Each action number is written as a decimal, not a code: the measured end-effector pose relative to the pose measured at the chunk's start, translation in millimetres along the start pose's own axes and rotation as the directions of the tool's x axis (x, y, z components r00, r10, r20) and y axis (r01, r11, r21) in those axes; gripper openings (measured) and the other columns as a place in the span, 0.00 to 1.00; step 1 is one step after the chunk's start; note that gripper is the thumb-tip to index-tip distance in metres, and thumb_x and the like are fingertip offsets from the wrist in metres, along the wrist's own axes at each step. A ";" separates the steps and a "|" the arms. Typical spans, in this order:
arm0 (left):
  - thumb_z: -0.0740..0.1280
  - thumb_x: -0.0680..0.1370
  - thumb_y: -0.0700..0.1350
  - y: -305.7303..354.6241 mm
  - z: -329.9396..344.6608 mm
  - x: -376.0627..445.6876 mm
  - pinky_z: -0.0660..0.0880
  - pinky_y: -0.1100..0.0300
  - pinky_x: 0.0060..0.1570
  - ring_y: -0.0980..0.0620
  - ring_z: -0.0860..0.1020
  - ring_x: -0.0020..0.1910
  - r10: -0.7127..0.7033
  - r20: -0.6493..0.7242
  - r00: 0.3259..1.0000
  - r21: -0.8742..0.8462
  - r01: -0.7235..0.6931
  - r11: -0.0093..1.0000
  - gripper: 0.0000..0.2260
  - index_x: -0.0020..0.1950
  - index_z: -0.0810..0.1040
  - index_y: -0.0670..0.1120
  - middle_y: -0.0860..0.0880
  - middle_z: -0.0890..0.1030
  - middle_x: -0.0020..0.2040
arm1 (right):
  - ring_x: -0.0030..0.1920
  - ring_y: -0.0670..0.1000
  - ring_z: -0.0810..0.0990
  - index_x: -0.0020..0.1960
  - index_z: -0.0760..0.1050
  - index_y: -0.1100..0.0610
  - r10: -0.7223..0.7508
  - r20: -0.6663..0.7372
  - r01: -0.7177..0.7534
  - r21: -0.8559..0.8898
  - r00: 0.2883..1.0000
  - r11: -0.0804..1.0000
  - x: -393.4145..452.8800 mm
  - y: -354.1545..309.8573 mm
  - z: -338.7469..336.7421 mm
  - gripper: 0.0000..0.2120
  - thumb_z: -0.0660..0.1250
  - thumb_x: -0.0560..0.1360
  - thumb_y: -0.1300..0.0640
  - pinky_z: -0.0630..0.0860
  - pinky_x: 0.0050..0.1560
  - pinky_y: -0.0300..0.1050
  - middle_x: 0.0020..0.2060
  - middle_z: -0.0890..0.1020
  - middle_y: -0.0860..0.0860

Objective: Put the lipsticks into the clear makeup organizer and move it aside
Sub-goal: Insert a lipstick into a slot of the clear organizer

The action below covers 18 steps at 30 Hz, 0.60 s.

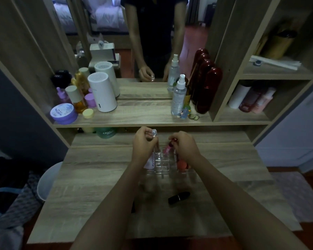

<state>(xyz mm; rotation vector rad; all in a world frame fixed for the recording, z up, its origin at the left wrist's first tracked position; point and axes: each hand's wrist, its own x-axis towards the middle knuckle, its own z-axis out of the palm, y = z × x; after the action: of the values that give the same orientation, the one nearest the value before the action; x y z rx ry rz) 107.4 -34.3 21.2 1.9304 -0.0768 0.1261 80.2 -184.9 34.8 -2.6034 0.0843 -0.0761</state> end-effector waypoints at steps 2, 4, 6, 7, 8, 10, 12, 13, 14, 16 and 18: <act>0.70 0.71 0.34 -4.6 1.2 1.5 0.75 0.65 0.39 0.50 0.78 0.40 0.011 0.002 1.000 0.029 -0.011 1.000 0.08 0.45 0.74 0.45 0.43 0.80 0.41 | 0.55 0.57 0.78 0.57 0.80 0.57 0.008 0.017 -0.008 -0.014 1.000 1.000 4.0 -1.4 2.6 0.12 0.63 0.77 0.63 0.76 0.56 0.52 0.53 0.80 0.57; 0.70 0.71 0.35 -9.5 1.9 2.8 0.75 0.66 0.39 0.51 0.78 0.41 0.027 0.020 0.999 0.058 -0.028 0.998 0.08 0.45 0.74 0.45 0.43 0.80 0.43 | 0.56 0.57 0.78 0.58 0.79 0.56 0.005 0.044 -0.003 -0.036 0.999 0.999 7.7 -2.3 3.7 0.13 0.62 0.77 0.63 0.77 0.56 0.54 0.54 0.79 0.57; 0.69 0.71 0.36 -15.1 3.1 3.0 0.75 0.67 0.38 0.52 0.78 0.42 0.039 0.050 0.998 0.084 -0.043 0.996 0.08 0.46 0.74 0.44 0.44 0.80 0.44 | 0.56 0.58 0.78 0.60 0.79 0.56 -0.007 0.091 0.013 -0.068 0.996 0.998 10.7 -3.1 4.8 0.14 0.62 0.77 0.63 0.77 0.57 0.54 0.55 0.79 0.57; 0.69 0.71 0.36 -17.8 4.0 2.5 0.75 0.67 0.38 0.52 0.78 0.42 0.039 0.067 0.997 0.097 -0.045 0.994 0.07 0.47 0.75 0.44 0.45 0.79 0.44 | 0.56 0.58 0.78 0.60 0.78 0.56 -0.014 0.120 0.025 -0.089 0.993 0.996 11.5 -4.1 5.5 0.14 0.63 0.77 0.63 0.77 0.57 0.53 0.55 0.79 0.57; 0.69 0.71 0.36 -20.7 5.0 1.9 0.75 0.68 0.37 0.53 0.78 0.42 0.034 0.086 0.996 0.108 -0.043 0.993 0.07 0.48 0.75 0.43 0.45 0.79 0.44 | 0.56 0.57 0.78 0.61 0.78 0.56 -0.022 0.150 0.038 -0.110 0.988 0.993 12.1 -5.2 7.0 0.14 0.64 0.76 0.63 0.76 0.57 0.52 0.55 0.78 0.57; 0.69 0.71 0.36 -25.5 7.5 0.2 0.74 0.72 0.35 0.55 0.77 0.40 0.019 0.119 0.993 0.133 -0.035 0.991 0.07 0.48 0.75 0.43 0.48 0.78 0.42 | 0.56 0.57 0.78 0.60 0.78 0.56 -0.032 0.209 0.063 -0.144 0.977 0.988 13.6 -7.4 11.4 0.14 0.64 0.76 0.63 0.75 0.54 0.50 0.56 0.78 0.57; 0.69 0.71 0.36 -28.4 10.0 -0.8 0.72 0.72 0.34 0.54 0.77 0.41 0.003 0.128 0.992 0.163 -0.024 0.986 0.07 0.48 0.75 0.42 0.49 0.79 0.41 | 0.56 0.56 0.78 0.59 0.78 0.55 -0.037 0.246 0.082 -0.173 0.969 0.981 14.4 -9.3 15.7 0.13 0.64 0.76 0.62 0.72 0.51 0.47 0.55 0.79 0.56; 0.69 0.71 0.36 -29.4 11.0 -0.9 0.71 0.72 0.36 0.53 0.78 0.41 -0.001 0.130 0.992 0.170 -0.021 0.985 0.07 0.48 0.76 0.41 0.47 0.80 0.42 | 0.56 0.56 0.78 0.58 0.78 0.55 -0.038 0.252 0.086 -0.184 0.967 0.979 14.9 -9.7 17.8 0.12 0.64 0.76 0.62 0.71 0.50 0.46 0.55 0.79 0.56; 0.69 0.71 0.36 -30.0 11.5 -0.8 0.71 0.70 0.37 0.52 0.78 0.42 -0.003 0.132 0.991 0.173 -0.020 0.985 0.07 0.48 0.76 0.41 0.45 0.81 0.43 | 0.57 0.57 0.77 0.59 0.78 0.55 -0.036 0.252 0.086 -0.191 0.967 0.978 14.9 -9.8 19.0 0.13 0.63 0.76 0.62 0.71 0.51 0.46 0.56 0.79 0.56; 0.69 0.71 0.36 -29.7 10.9 -0.7 0.71 0.70 0.38 0.52 0.78 0.43 0.001 0.139 0.990 0.183 -0.027 0.983 0.08 0.49 0.76 0.41 0.44 0.81 0.45 | 0.58 0.56 0.77 0.61 0.77 0.54 -0.038 0.244 0.088 -0.200 0.969 0.976 14.1 -9.8 20.4 0.14 0.63 0.77 0.61 0.72 0.53 0.46 0.57 0.79 0.56; 0.68 0.71 0.35 -29.6 9.2 -0.6 0.73 0.66 0.41 0.51 0.78 0.45 0.021 0.146 0.989 0.201 -0.050 0.978 0.09 0.50 0.76 0.42 0.44 0.81 0.46 | 0.57 0.55 0.78 0.61 0.77 0.54 -0.056 0.243 0.108 -0.207 0.968 0.972 12.9 -10.2 21.4 0.14 0.62 0.77 0.60 0.70 0.51 0.44 0.56 0.80 0.55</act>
<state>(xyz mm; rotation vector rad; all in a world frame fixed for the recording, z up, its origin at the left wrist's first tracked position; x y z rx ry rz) 110.7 -32.4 -9.6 2.1428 -0.2011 0.0194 95.0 -166.3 22.1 -2.8137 -0.1071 0.2264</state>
